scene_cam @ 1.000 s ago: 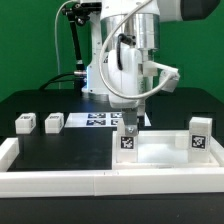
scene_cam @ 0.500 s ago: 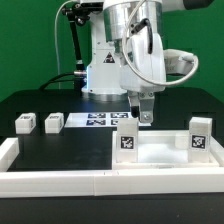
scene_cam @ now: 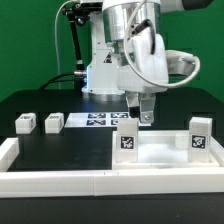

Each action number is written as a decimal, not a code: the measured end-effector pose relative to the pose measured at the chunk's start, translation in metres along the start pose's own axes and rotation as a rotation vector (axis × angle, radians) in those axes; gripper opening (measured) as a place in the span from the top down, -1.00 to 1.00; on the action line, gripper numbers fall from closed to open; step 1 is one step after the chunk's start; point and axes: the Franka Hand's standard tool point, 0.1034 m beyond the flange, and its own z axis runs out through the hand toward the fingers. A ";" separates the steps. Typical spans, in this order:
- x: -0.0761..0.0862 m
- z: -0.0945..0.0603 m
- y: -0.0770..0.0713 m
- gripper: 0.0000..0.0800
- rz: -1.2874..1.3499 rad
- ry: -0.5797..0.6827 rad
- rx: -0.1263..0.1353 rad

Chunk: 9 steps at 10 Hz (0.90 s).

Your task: Assemble square table

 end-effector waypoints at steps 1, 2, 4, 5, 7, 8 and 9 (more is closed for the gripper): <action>0.001 0.000 0.001 -0.62 -0.114 -0.002 -0.003; 0.004 0.000 0.002 -0.62 -0.197 -0.001 0.000; 0.012 0.001 0.008 -0.62 -0.361 -0.001 -0.008; 0.015 0.001 0.011 -0.62 -0.352 0.001 -0.010; 0.015 0.002 0.011 -0.62 -0.354 0.002 -0.012; 0.015 0.002 0.012 -0.62 -0.355 0.002 -0.013; 0.015 0.003 0.012 -0.62 -0.387 0.006 -0.015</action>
Offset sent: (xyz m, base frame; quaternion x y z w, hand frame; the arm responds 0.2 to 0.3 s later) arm -0.0216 -0.0017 -0.0043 0.0040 -0.0435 -0.1546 0.9870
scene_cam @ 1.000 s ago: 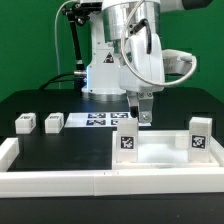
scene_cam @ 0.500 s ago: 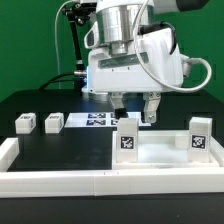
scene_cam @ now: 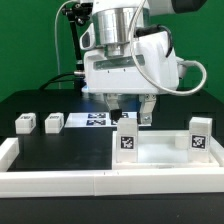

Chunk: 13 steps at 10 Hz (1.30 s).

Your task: Assemble square table

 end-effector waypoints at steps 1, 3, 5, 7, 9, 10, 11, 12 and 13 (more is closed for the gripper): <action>-0.004 0.002 0.001 -0.62 -0.103 0.014 -0.008; -0.003 0.005 0.006 -0.62 -0.315 0.015 -0.013; 0.002 0.008 0.016 -0.62 -0.484 0.002 -0.018; 0.001 0.009 0.020 -0.62 -0.480 0.004 -0.023; 0.001 0.010 0.021 -0.62 -0.480 0.004 -0.024; 0.001 0.010 0.021 -0.62 -0.517 0.014 -0.025; 0.000 0.012 0.023 -0.62 -0.628 0.042 -0.031; -0.002 0.015 0.029 -0.62 -0.712 0.042 -0.041; -0.002 0.017 0.033 -0.62 -0.789 0.035 -0.047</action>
Offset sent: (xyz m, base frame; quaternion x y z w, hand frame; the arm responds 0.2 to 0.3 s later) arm -0.0059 0.0100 -0.0126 0.0609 -0.0559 -0.2438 0.9663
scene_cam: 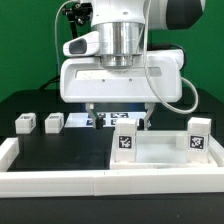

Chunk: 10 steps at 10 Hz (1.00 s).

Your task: Assemble square table

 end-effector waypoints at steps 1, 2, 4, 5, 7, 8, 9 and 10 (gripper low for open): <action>-0.004 0.001 0.000 -0.62 -0.040 -0.004 -0.005; -0.007 0.003 0.002 -0.62 -0.054 -0.003 -0.011; -0.008 0.004 0.004 -0.62 -0.048 -0.005 -0.013; -0.008 0.004 0.004 -0.62 -0.048 -0.005 -0.013; -0.008 0.004 0.007 -0.62 -0.088 0.012 -0.020; -0.010 0.008 0.015 -0.62 -0.148 0.040 -0.038; -0.016 0.012 0.020 -0.62 -0.221 0.070 -0.058; -0.021 0.015 0.021 -0.62 -0.237 0.075 -0.063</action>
Offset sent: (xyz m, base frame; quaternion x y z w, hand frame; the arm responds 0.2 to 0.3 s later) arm 0.0000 0.0000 0.0000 0.0000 0.0000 0.0000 1.0000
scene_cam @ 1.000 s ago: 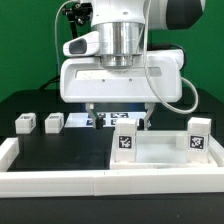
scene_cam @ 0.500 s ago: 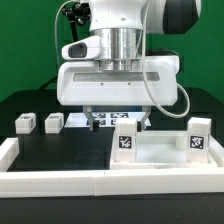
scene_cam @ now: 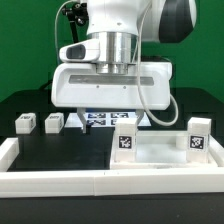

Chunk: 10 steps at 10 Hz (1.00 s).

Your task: Assemble square table

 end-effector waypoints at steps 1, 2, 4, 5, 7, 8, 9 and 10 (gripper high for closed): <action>-0.003 0.002 0.003 -0.62 -0.018 0.009 -0.010; -0.005 0.004 0.008 -0.62 -0.020 0.010 -0.014; -0.005 0.004 0.009 -0.62 -0.012 0.009 -0.013; -0.005 0.004 0.009 -0.62 -0.012 0.009 -0.013; -0.005 0.004 0.009 -0.62 -0.012 0.009 -0.014; -0.005 0.004 0.010 -0.62 -0.015 0.006 -0.012; -0.004 0.000 0.015 -0.62 -0.047 -0.029 0.021; -0.002 -0.005 0.022 -0.62 -0.045 -0.040 0.043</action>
Offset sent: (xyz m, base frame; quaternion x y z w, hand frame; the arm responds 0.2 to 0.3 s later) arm 0.0000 0.0000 0.0000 0.0000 0.0000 0.0000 1.0000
